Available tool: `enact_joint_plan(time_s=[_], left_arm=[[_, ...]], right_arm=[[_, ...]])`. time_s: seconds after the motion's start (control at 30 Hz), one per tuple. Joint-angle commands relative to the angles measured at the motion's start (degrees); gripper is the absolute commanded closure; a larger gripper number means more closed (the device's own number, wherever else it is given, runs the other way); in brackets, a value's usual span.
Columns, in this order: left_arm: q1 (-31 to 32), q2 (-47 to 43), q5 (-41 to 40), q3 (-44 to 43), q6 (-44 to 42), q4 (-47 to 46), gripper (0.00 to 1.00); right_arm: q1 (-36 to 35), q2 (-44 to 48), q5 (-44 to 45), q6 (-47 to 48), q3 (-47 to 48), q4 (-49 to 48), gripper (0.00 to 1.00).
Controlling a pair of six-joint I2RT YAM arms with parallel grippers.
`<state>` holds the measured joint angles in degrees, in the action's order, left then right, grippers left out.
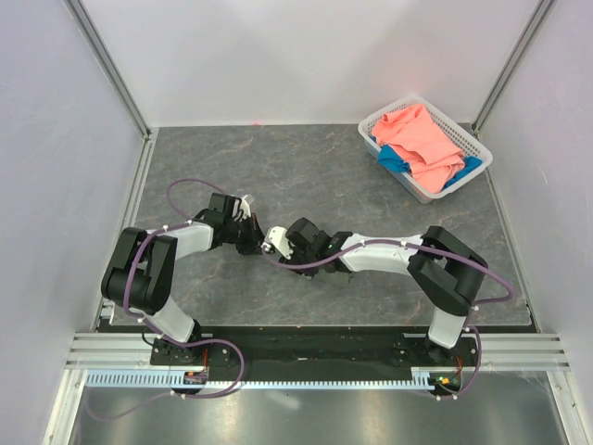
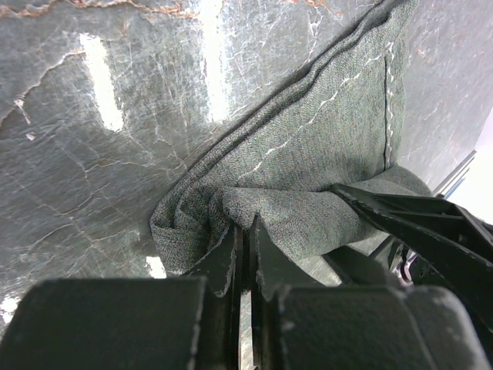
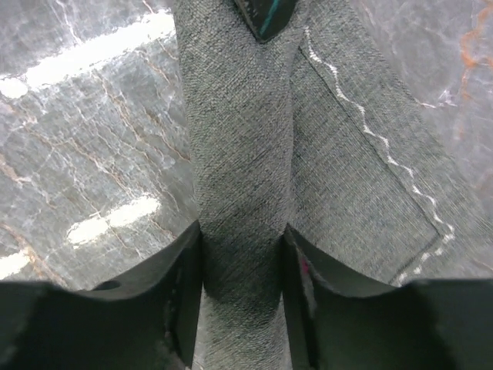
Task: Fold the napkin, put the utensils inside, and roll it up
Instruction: Roll the napkin with the utensil
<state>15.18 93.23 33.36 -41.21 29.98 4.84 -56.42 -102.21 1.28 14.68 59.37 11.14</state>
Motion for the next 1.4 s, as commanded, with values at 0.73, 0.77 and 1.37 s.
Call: enact_joint_plan(time_s=[0.73,0.77,1.37], left_arm=[[0.2,-22.47,-14.38,11.06,-0.71,-0.18,0.42],[0.2,-22.91,-13.95,11.85,-0.71,-0.44,0.42],[0.11,-18.79,-10.07,15.11,-0.27,-8.09,0.6]], right_arm=[[14.32,-18.63,-50.58,-9.14,14.8,18.22,0.68],[14.5,-19.07,-50.93,-9.4,15.24,18.57,0.68],[15.73,-24.7,-52.52,-11.69,19.11,20.33,0.68]])
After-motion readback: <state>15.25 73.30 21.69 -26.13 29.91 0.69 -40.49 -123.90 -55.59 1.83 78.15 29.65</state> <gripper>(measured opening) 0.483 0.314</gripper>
